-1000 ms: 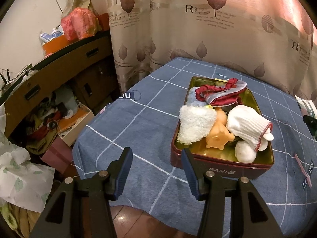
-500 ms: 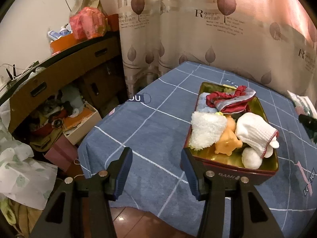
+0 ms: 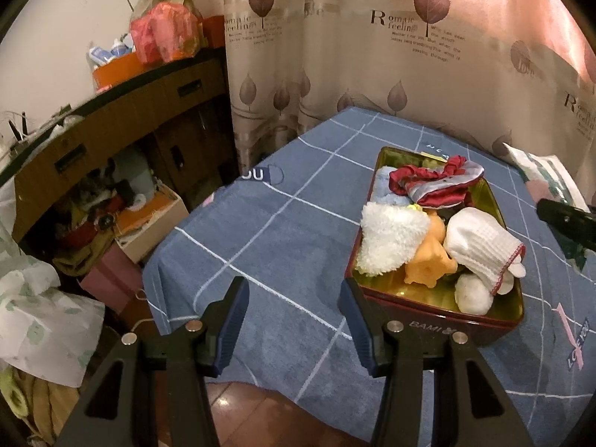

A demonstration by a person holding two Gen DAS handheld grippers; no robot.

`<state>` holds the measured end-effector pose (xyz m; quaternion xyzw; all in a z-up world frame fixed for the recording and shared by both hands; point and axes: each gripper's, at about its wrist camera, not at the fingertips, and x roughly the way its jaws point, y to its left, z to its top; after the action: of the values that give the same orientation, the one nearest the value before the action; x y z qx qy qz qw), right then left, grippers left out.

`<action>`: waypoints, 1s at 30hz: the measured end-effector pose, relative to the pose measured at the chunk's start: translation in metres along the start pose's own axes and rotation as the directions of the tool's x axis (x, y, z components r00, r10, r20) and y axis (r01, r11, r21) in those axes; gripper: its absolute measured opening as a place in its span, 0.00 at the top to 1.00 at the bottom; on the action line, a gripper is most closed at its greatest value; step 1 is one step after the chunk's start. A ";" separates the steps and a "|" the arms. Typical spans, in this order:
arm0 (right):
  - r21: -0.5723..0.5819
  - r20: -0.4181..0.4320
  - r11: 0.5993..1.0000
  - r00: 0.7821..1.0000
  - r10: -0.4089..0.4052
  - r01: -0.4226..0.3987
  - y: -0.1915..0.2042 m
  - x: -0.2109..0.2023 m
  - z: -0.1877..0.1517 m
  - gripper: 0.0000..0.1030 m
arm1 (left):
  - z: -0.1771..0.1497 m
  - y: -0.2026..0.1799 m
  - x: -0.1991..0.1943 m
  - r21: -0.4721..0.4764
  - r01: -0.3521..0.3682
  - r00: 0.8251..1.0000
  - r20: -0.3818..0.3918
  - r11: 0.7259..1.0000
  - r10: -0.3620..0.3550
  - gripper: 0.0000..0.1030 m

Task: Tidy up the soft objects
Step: 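Carry the wrapped packet over the tin and lower it onto the items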

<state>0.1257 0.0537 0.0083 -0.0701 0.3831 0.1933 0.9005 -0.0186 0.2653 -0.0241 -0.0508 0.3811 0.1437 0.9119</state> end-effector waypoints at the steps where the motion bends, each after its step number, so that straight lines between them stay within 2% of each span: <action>1: -0.008 -0.002 1.000 1.000 0.004 -0.004 0.005 0.002 0.002 0.44 | 0.000 0.001 0.001 -0.006 -0.003 1.000 -0.008 1.000 0.003 0.49; 8: -0.039 -0.034 0.998 0.998 0.047 -0.048 0.026 0.022 0.007 0.44 | 0.001 0.005 0.004 -0.021 0.002 1.000 -0.027 1.000 -0.002 0.49; 14: -0.039 -0.073 0.998 0.996 0.051 -0.054 0.030 0.042 0.012 0.44 | -0.001 0.005 0.006 -0.025 0.002 0.999 -0.039 1.000 -0.003 0.49; 30: -0.056 -0.075 0.998 0.997 -0.025 0.021 0.032 0.084 0.032 0.44 | -0.001 0.010 0.011 -0.061 0.013 0.997 -0.071 0.998 -0.017 0.49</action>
<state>0.1868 0.1163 -0.0287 -0.1065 0.4108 0.1908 0.8852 -0.0147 0.2771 -0.0324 -0.0863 0.4085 0.1464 0.8968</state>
